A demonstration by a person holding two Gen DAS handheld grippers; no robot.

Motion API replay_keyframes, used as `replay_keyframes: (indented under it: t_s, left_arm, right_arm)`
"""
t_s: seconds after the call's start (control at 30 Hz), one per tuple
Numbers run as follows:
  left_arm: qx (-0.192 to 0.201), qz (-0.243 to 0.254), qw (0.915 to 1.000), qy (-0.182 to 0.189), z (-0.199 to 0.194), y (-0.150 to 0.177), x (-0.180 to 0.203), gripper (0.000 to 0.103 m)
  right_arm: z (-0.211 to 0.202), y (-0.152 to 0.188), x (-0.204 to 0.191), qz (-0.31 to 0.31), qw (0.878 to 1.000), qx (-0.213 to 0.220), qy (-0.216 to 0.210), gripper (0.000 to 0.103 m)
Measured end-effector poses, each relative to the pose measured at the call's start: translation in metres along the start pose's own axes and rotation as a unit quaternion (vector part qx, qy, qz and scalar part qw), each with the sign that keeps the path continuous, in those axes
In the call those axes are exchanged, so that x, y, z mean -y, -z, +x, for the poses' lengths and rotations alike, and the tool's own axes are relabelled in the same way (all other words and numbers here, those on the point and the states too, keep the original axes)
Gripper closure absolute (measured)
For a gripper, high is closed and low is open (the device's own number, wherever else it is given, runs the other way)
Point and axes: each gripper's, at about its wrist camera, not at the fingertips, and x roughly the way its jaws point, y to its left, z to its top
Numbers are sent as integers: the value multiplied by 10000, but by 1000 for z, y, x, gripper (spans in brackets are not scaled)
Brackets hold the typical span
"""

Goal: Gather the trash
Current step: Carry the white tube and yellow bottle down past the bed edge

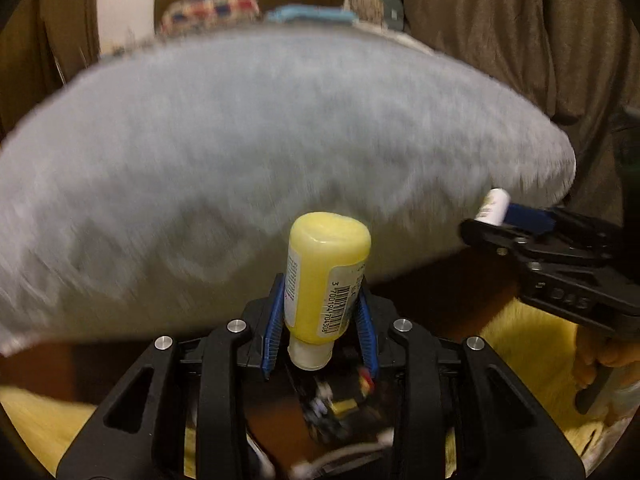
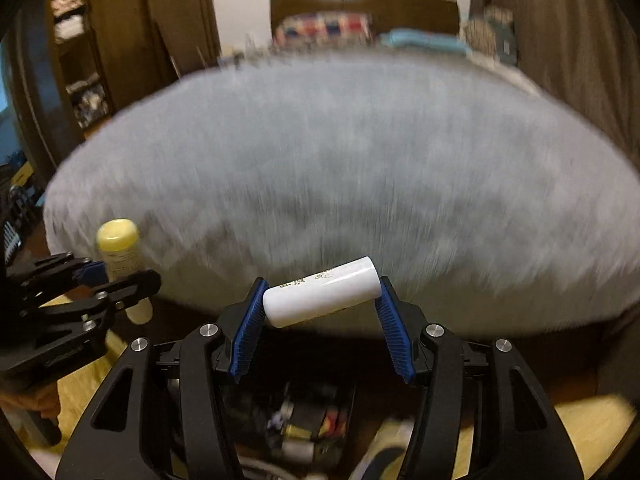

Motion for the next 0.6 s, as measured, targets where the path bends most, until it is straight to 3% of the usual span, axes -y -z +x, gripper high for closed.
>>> replay_keyframes:
  t_s: [0.1,0.3,0.6]
  left_arm:
    - [-460,104,9989,-5,35,19,1,72]
    - [-1203,-301,9918,317,87,34,-17,72]
    - [-1830,-242,9825,262,126,42,-12,72]
  right_arm:
    - [30,20,6,61,9990,-438,58,47]
    - [63,38,11,52,9957,-915,156,47]
    - [97,48,4,97,9887,-1498,8,47]
